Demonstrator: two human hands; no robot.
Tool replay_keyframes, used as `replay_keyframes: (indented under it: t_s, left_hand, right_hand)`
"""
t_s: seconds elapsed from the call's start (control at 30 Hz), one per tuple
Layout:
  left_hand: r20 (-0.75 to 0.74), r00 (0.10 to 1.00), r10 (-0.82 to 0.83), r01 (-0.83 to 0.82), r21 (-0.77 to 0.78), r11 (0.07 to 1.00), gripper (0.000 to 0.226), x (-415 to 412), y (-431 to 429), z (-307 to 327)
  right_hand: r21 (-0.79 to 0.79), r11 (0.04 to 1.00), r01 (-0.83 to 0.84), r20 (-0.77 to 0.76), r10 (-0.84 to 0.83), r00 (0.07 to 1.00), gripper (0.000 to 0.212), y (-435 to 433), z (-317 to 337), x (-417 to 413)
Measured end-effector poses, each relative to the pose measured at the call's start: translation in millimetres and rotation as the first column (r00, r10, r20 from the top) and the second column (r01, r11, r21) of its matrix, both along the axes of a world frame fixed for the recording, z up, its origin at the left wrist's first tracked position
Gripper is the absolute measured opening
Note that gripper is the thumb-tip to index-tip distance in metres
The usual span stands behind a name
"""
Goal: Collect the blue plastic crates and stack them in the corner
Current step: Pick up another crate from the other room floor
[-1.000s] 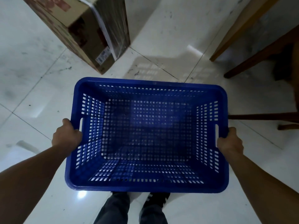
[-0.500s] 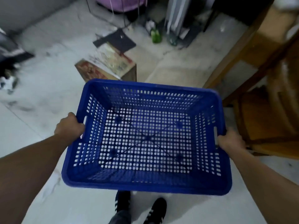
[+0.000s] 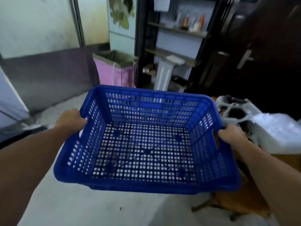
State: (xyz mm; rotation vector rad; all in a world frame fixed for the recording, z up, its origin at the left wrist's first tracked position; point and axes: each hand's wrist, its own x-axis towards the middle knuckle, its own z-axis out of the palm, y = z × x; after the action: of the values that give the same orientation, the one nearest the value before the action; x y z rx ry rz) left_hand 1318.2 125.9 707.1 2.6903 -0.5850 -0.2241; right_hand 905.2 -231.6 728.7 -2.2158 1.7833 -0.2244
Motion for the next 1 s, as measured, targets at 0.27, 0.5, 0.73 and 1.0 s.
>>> replay_keyframes:
  t_s: [0.27, 0.5, 0.73, 1.0]
  left_hand:
    - [0.015, 0.996, -0.084, 0.086, -0.185, 0.979, 0.024, -13.3, -18.3, 154.8]
    - [0.121, 0.988, -0.094, 0.12, -0.227, 0.966, 0.019, -52.7, -37.7, 248.7]
    - [0.167, 0.975, -0.147, 0.176, -0.172, 0.969, 0.02, -67.2, -54.1, 283.0]
    - [0.172, 0.963, -0.207, 0.231, -0.128, 0.965, 0.023, -95.8, -93.1, 287.6]
  right_hand:
    - [-0.083, 0.996, 0.044, 0.074, -0.038, 0.997, 0.02, -7.7, 171.4, -43.3]
    - [-0.118, 0.99, 0.077, 0.091, -0.066, 0.994, 0.014, 4.1, 263.9, -88.6]
    - [-0.125, 0.987, 0.105, 0.085, -0.095, 0.992, 0.013, -0.1, 301.1, -118.7]
    - [-0.074, 0.982, 0.171, 0.142, -0.159, 0.977, 0.014, -6.3, 281.6, -177.5]
